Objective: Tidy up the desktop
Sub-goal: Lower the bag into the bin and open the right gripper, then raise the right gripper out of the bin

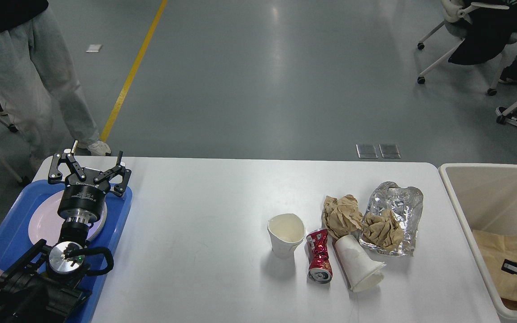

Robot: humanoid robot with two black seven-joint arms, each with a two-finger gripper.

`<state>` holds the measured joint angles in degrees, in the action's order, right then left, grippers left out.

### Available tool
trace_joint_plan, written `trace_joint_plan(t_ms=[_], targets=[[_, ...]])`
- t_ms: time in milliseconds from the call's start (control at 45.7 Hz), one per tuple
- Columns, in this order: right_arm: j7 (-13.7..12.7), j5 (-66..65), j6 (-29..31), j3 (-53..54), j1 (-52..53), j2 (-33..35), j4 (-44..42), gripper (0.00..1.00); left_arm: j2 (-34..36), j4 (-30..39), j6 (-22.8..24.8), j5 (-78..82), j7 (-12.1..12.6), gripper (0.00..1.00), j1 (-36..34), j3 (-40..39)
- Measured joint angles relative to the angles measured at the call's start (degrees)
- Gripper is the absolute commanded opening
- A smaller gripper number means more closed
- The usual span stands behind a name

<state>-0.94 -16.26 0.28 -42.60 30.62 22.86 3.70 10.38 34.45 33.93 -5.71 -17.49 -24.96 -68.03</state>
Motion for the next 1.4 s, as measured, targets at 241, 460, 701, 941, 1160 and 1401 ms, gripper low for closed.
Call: trace_joint_plan(t_ms=[241,460,701,941,1160,1401], targets=[[0.05,0.0,-0.89,-0.02,0.52,0.67,0.49,1.0,0.0,0.0,0.0,0.0,0.0,0.96,0.0,0.0],[-0.23,-0.38,-0.33,-0.87,3.02,2.19,4.58,1.0,0.0,0.0,0.0,0.0,0.0,0.96,0.0,0.0],[-3.95,-2.45,0.37,-4.45,17.09,9.66,22.84,1.0,0.01,0.0,0.0,0.0,0.0,0.96,0.0,0.0],[-6.5,-3.21,3.48,-24.0,46.89,14.49,51.64,1.0,0.01,0.0,0.0,0.0,0.0,0.96,0.0,0.0],[-6.54,-2.94,26.19,-37.33,75.14,6.92,65.33,1.0,0.01,0.0,0.0,0.0,0.0,0.96,0.0,0.0],[-6.54,-0.24,47.9,-35.71,94.95,-3.16,74.29,1.0,0.01,0.0,0.0,0.0,0.0,0.96,0.01,0.0]])
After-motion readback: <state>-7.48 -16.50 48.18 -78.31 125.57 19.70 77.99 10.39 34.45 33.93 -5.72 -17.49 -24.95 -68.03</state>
